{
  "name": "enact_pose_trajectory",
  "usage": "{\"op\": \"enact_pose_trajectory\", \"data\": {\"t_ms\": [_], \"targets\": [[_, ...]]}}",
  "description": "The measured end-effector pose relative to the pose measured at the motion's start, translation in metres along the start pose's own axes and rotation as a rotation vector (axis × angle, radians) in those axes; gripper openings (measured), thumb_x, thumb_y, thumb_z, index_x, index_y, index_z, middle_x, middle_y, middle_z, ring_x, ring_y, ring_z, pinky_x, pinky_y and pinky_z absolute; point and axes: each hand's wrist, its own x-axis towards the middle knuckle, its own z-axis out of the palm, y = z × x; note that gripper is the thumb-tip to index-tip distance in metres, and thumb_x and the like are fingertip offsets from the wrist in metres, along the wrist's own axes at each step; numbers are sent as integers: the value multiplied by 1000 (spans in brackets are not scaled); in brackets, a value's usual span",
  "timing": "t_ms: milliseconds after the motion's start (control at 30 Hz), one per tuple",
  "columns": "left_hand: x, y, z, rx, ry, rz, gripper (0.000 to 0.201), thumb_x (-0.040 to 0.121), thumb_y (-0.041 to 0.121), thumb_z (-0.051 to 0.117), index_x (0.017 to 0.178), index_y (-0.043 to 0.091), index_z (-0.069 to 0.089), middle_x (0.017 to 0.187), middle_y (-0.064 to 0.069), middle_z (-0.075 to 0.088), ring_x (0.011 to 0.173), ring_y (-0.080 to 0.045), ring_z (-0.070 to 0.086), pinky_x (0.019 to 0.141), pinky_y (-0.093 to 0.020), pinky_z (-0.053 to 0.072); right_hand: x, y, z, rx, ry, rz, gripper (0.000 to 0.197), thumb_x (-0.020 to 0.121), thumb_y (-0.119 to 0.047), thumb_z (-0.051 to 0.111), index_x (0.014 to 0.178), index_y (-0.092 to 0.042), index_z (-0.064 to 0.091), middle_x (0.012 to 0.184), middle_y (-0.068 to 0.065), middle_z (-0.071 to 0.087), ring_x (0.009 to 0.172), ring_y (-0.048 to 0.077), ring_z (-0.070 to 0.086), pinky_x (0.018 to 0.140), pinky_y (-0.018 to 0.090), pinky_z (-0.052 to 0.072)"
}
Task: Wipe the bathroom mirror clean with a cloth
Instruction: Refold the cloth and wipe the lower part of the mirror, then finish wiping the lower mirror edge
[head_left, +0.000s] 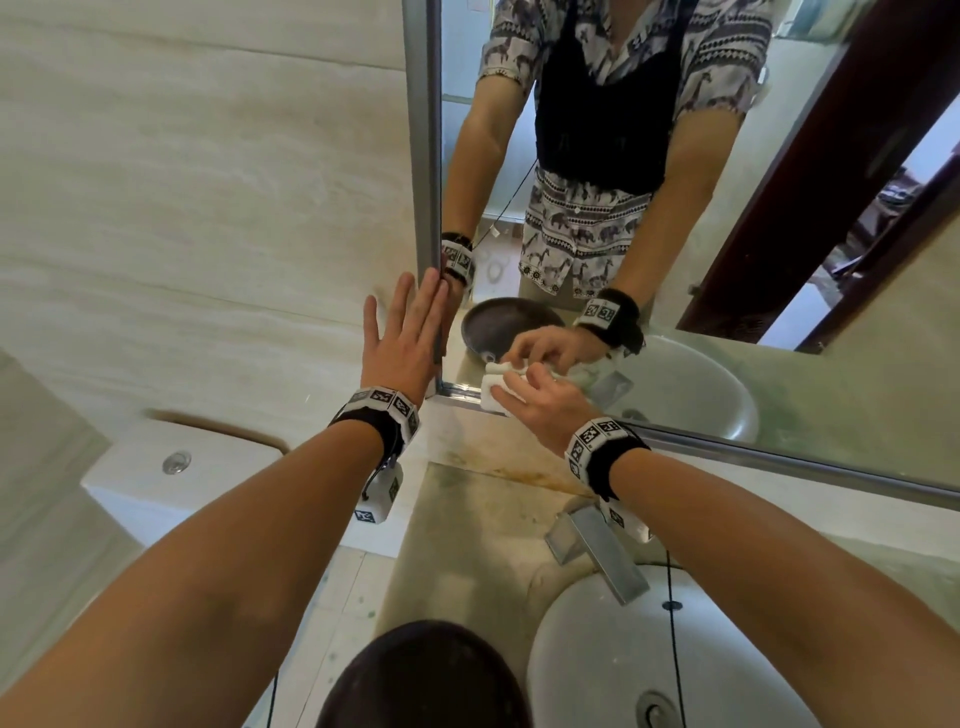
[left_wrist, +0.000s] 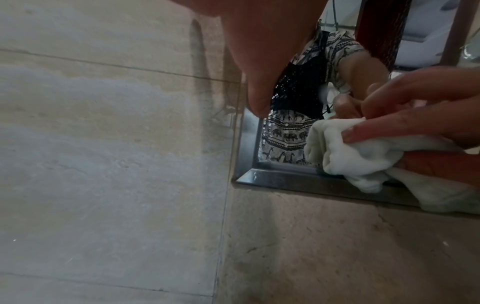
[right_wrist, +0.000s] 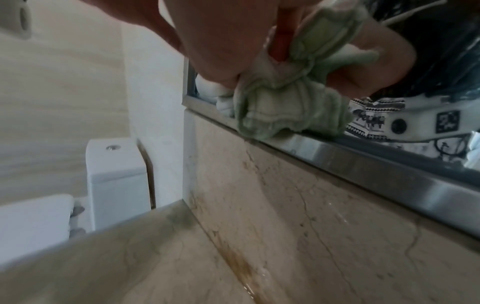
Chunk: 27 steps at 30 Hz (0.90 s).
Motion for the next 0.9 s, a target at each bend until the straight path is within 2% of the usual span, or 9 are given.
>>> {"op": "enact_pose_trajectory", "data": {"t_ms": [133, 233, 300, 400, 467, 567, 733, 800, 900], "targets": [[-9, 1, -20, -100, -80, 20, 123, 73, 19, 82, 158, 21, -6, 164, 0, -19, 152, -31, 2, 120, -56, 17, 1, 0, -24, 164, -112, 120, 64, 66, -2, 70, 126, -21, 60, 116, 7, 60, 94, 29, 57, 51, 31, 49], [-19, 6, -46, -176, -103, 27, 101, 73, 17, 81, 155, 19, 21, 165, -2, -9, 148, -33, 15, 114, -51, 32, 4, -2, -54, 270, -103, 319, 65, 66, -8, 77, 126, -27, 59, 113, 2, 59, 96, 26, 55, 62, 33, 49], [-23, 11, -62, -248, -125, 13, 76, 79, 24, 75, 146, 18, 38, 162, -7, 16, 143, -32, 26, 109, -50, 38, 4, -2, -72, 359, -56, 384, 57, 74, -8, 71, 127, -24, 59, 114, 5, 59, 102, 29, 53, 77, 42, 53], [-27, 23, -80, -543, -251, -108, 46, 92, 36, 62, 133, 17, 55, 132, -10, 60, 121, -28, 54, 99, -43, 46, 4, -7, -99, 504, -50, 486, 45, 87, -15, 61, 131, -22, 55, 122, 3, 55, 112, 28, 46, 95, 43, 43], [-36, 36, -100, -876, -346, -258, 48, 94, 50, 54, 120, 11, 64, 111, -11, 71, 103, -30, 66, 89, -41, 52, -1, -16, -114, 581, -32, 549, 45, 89, -20, 62, 132, -22, 52, 125, 2, 53, 114, 27, 46, 97, 40, 42], [-56, 51, -126, -1354, -535, -463, 56, 94, 56, 52, 115, 6, 65, 102, -11, 73, 96, -27, 70, 88, -43, 56, -10, -31, -135, 665, 21, 604, 48, 86, -24, 66, 131, -20, 51, 125, 2, 53, 114, 26, 51, 96, 38, 43], [-96, 63, -140, -1508, -495, -487, 42, 89, 30, 71, 122, 7, 62, 112, -16, 70, 93, -25, 69, 82, -40, 59, -25, -68, -171, 1062, 33, 731, 53, 77, -22, 78, 123, -24, 54, 98, -8, 57, 81, 9, 55, 79, 30, 52], [-117, 67, -145, -1563, -462, -559, 39, 83, 27, 69, 117, 11, 62, 101, -14, 69, 82, -23, 66, 71, -37, 58, -37, -85, -181, 1307, -41, 749, 50, 77, -19, 79, 121, -24, 56, 95, -9, 57, 73, 5, 55, 72, 27, 53], [-154, 66, -147, -1557, -475, -682, 23, 90, 19, 58, 112, 16, 60, 81, -4, 62, 65, -16, 58, 56, -25, 47, -54, -108, -186, 1443, -38, 831, 38, 82, -18, 74, 116, -21, 58, 94, -5, 58, 76, 8, 55, 69, 22, 51]]}}
